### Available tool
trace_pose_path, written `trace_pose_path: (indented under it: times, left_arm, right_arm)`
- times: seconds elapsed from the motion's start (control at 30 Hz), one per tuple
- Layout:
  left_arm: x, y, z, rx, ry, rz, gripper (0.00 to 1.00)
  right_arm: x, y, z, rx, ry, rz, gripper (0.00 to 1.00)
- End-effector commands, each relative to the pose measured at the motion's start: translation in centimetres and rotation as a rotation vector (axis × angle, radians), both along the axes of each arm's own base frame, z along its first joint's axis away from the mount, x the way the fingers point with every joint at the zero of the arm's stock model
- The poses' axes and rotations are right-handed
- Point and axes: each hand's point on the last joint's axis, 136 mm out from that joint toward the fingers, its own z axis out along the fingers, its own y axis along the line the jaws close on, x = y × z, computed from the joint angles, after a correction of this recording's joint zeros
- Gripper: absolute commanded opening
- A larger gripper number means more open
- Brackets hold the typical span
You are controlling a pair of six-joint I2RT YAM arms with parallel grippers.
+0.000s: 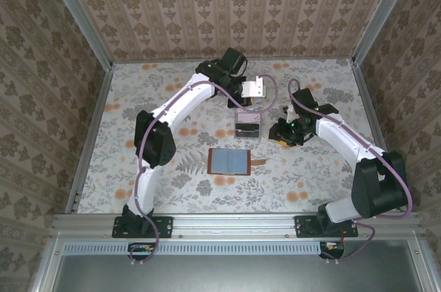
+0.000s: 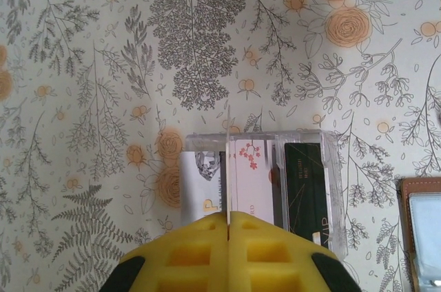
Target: Take the credit cards out of the card holder
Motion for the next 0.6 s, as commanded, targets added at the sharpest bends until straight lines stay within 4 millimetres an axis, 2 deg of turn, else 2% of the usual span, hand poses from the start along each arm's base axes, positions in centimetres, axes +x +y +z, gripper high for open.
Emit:
trace_pose_path:
  times: [0.0, 0.57]
  left_arm:
    - [-0.3, 0.6, -0.6, 0.036, 0.032, -0.026, 0.0]
    - [1.8, 1.0, -3.9, 0.175, 0.05, 0.018, 0.0]
  right_arm:
    - [-0.8, -0.4, 0.0, -0.007, 0.002, 0.008, 0.34]
    - [-0.7, -0.3, -1.0, 0.002, 0.025, 0.006, 0.34]
